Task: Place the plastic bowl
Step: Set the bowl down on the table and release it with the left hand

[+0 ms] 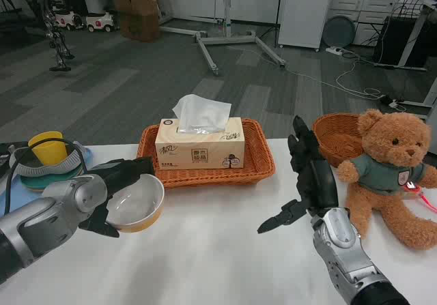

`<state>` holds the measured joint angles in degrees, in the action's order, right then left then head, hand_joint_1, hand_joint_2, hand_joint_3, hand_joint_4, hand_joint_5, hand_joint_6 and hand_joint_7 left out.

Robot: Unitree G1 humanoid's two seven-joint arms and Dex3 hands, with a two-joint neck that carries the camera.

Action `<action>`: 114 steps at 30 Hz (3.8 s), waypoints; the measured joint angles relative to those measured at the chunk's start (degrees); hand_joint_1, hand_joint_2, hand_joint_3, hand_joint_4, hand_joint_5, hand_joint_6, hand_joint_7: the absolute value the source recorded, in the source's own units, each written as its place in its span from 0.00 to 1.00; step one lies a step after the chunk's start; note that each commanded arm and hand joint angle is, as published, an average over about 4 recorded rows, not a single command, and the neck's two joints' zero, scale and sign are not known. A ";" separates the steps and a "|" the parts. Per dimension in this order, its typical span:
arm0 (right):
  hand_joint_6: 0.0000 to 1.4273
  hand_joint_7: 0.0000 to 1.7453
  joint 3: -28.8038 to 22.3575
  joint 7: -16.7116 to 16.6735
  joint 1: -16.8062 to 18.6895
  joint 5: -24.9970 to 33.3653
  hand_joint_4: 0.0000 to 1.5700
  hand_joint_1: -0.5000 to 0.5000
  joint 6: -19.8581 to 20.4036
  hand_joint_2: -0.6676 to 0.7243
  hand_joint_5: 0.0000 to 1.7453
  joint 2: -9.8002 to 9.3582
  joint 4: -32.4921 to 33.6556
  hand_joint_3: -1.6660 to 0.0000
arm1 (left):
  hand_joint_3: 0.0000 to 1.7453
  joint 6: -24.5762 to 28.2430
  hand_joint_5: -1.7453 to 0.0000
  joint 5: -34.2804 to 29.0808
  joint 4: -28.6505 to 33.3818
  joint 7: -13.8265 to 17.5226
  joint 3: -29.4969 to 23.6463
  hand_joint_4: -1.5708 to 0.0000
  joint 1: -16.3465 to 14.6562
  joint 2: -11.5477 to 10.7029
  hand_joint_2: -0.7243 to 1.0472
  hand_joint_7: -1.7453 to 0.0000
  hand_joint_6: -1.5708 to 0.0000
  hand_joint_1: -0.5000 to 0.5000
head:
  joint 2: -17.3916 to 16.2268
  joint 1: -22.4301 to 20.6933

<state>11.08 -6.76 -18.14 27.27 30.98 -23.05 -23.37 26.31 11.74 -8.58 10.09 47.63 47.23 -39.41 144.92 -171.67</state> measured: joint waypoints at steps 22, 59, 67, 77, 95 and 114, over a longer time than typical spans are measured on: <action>0.00 0.00 0.53 0.00 0.00 0.22 0.00 0.04 0.00 0.73 0.00 -0.30 -0.03 0.95 | 1.00 0.13 0.00 -3.48 0.81 -0.39 2.15 0.12 0.61 -1.13 0.78 0.04 0.17 0.00 | -1.34 -0.67; 0.00 0.00 1.01 0.16 -0.02 0.62 0.00 0.04 -0.06 0.73 0.00 -0.31 -1.43 0.95 | 1.00 -21.98 0.00 2.83 -41.45 -5.54 -0.29 0.14 -2.33 16.84 0.70 0.03 0.30 0.00 | -3.58 -3.77; 0.00 0.00 1.14 0.19 -0.02 0.62 0.00 0.04 -0.06 0.73 0.00 -0.18 -1.60 0.95 | 1.00 -27.26 0.00 2.40 -47.81 -10.19 -0.34 0.43 -2.34 19.95 0.80 0.08 0.55 0.00 | -4.11 -4.40; 0.00 0.00 1.16 0.19 -0.02 0.62 0.00 0.04 -0.06 0.73 0.00 -0.17 -1.60 0.95 | 1.00 -27.64 0.00 2.45 -48.05 -10.89 -1.23 1.00 -2.91 20.92 0.99 0.67 0.97 0.01 | -4.68 -5.19; 0.00 0.00 1.18 0.23 -0.03 0.66 0.00 0.04 0.00 0.73 0.00 -0.10 -1.61 0.95 | 0.75 -18.87 0.41 10.10 -35.04 -2.40 -4.84 1.00 -5.77 19.75 1.00 1.00 1.00 0.02 | -4.94 -6.42; 0.00 0.00 1.19 0.32 -0.09 0.88 0.00 0.04 0.17 0.73 0.00 -0.01 -1.65 0.95 | 0.00 -14.46 0.41 15.40 -15.75 3.12 -13.66 1.00 -11.80 16.21 0.98 1.00 1.00 0.00 | -4.94 -8.08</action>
<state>12.27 -6.43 -18.24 28.15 31.15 -23.06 -25.02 11.85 27.14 -24.33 13.21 33.97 35.43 -23.20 139.98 -179.75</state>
